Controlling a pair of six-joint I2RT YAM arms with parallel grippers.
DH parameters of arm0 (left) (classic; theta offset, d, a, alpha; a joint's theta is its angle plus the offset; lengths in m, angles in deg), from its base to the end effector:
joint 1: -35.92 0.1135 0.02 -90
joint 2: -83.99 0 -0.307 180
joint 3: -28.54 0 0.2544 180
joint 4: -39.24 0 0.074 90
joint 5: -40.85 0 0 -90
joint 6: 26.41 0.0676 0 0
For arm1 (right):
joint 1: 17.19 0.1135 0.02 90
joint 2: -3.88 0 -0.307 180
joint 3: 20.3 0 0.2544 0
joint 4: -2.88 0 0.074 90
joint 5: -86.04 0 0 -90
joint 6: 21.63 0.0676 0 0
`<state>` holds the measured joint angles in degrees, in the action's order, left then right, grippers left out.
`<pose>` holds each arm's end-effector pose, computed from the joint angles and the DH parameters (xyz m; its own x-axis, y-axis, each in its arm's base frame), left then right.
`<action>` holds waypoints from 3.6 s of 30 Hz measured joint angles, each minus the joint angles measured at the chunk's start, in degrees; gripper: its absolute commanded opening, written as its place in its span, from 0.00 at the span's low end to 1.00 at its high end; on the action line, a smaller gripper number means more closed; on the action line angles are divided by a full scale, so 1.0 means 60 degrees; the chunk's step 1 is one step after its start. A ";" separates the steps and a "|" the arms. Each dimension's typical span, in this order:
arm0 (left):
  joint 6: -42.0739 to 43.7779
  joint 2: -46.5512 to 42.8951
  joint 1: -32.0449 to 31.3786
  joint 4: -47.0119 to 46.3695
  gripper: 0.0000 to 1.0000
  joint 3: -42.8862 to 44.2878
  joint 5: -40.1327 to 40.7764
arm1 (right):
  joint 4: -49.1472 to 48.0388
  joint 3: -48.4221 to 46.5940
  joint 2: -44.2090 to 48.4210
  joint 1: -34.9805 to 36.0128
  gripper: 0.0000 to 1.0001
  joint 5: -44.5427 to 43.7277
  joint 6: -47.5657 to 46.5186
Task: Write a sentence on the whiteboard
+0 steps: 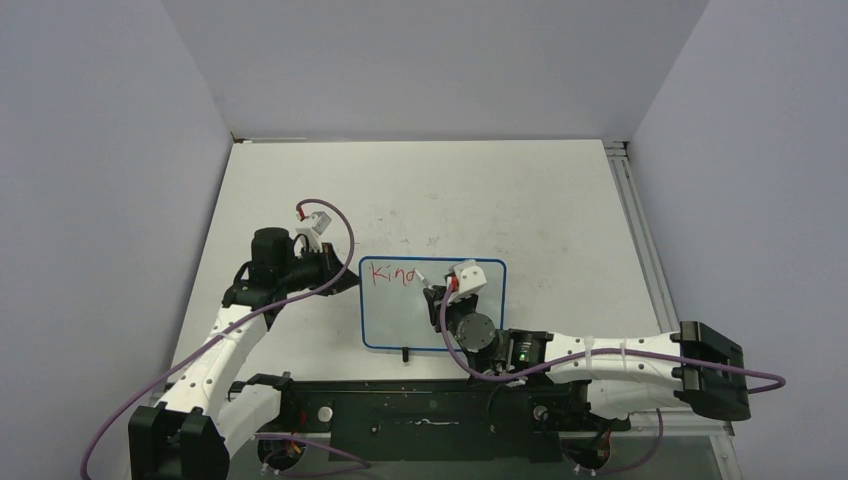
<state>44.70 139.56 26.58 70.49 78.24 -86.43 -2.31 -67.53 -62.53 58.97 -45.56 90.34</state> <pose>0.1921 -0.0731 0.2636 -0.7595 -0.1361 -0.6361 0.3803 0.7004 -0.6040 0.1054 0.2400 0.2812 -0.2676 0.0833 -0.9599 -0.5088 0.8338 0.2142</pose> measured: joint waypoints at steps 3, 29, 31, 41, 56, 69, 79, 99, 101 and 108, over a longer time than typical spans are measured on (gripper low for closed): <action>0.0000 0.0000 0.0000 0.0007 0.00 0.0000 -0.0007 | -0.0087 -0.0051 0.0000 -0.0062 0.05 -0.0018 -0.0106; 0.0000 0.0000 -0.0011 0.0029 0.00 0.0000 0.0000 | -0.0229 -0.0189 0.0000 -0.0255 0.05 -0.0051 -0.0189; 0.0000 0.0000 -0.0011 0.0029 0.00 0.0000 -0.0004 | -0.0200 -0.0189 0.0000 -0.0237 0.05 -0.0051 -0.0106; 0.0000 0.0000 -0.0015 0.0029 0.00 0.0000 -0.0007 | 0.0018 -0.0033 0.0000 -0.0004 0.05 -0.0069 0.0317; 0.0000 0.0000 -0.0018 0.0033 0.00 0.0000 -0.0011 | 0.0477 0.0226 0.0000 0.0474 0.05 -0.0284 0.1024; 0.0000 0.0000 -0.0018 0.0036 0.00 0.0000 -0.0029 | 0.1002 0.0368 0.0346 0.0761 0.05 -0.0525 0.1100; -0.0004 0.0000 -0.0051 0.0033 0.00 0.0000 -0.0055 | 0.1457 0.0211 0.1053 0.1013 0.05 -0.0765 0.0481; -0.0004 0.0000 -0.0055 0.0036 0.00 0.0004 -0.0055 | 0.1184 0.0084 0.0903 0.0539 0.05 -0.0557 -0.0127; -0.0004 0.0000 -0.0055 0.0036 0.00 0.0004 -0.0055 | 0.1086 0.0084 0.0860 0.0452 0.05 -0.0474 -0.0146; -0.0004 0.0000 -0.0055 0.0036 0.00 0.0004 -0.0055 | 0.0860 0.0069 0.0583 0.0357 0.05 -0.0164 -0.0277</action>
<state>44.68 139.56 26.25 70.71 78.26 -86.76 2.85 -67.11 -59.04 61.11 -46.55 88.68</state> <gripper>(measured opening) 0.007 0.157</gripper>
